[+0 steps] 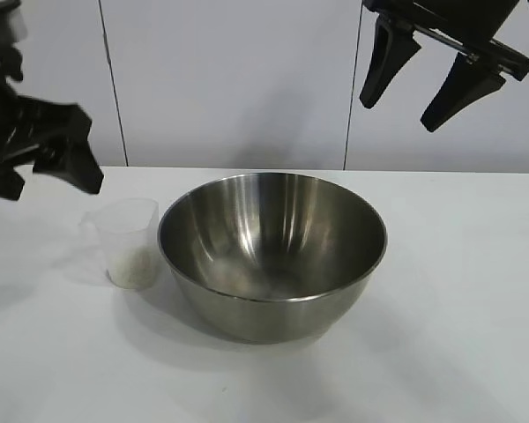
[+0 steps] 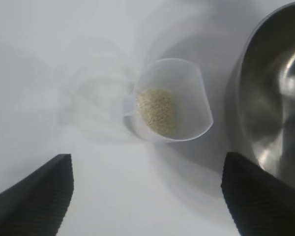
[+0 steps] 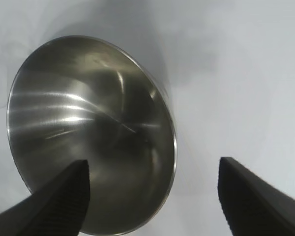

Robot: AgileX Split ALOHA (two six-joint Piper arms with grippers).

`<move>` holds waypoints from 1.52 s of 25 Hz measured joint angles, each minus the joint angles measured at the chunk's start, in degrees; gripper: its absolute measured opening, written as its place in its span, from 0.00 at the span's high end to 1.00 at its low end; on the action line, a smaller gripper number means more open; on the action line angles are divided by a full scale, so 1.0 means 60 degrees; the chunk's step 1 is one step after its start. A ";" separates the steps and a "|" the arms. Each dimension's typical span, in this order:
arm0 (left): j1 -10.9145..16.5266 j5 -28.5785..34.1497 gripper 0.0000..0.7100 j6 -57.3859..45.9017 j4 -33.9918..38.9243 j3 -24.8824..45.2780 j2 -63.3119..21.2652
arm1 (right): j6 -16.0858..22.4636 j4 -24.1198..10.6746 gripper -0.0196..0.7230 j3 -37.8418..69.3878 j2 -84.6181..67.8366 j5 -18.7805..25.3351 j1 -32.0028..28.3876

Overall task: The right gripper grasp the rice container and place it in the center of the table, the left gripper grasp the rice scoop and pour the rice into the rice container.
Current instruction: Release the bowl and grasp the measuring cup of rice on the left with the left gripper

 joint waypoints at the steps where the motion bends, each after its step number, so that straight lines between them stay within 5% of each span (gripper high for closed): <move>1: 0.0000 -0.0647 0.16 0.0243 -0.0109 0.0384 -0.0098 | -0.0003 0.0000 0.29 0.0000 0.0000 0.0000 0.0000; 7: 0.0000 -0.3997 0.22 -0.0035 0.0740 0.1968 -0.0208 | -0.0063 0.0000 0.29 0.0000 0.0000 -0.0011 0.0000; 12: 0.0106 -0.7231 0.27 -0.2978 0.3852 0.3306 -0.0049 | -0.0063 0.0000 0.29 0.0000 0.0000 -0.0059 0.0000; 21: 0.0660 -1.0901 0.28 -0.4860 0.5347 0.3589 0.2872 | -0.0063 0.0000 0.29 0.0000 0.0000 -0.0008 0.0000; 28: 0.0660 -1.2090 0.28 -0.3828 0.5204 0.3578 0.4352 | -0.0063 0.0000 0.29 0.0000 0.0000 -0.0031 0.0000; 38: 0.0745 -1.2293 0.28 -0.2347 0.4016 0.3516 0.5623 | -0.0063 0.0000 0.29 0.0000 0.0000 -0.0082 0.0000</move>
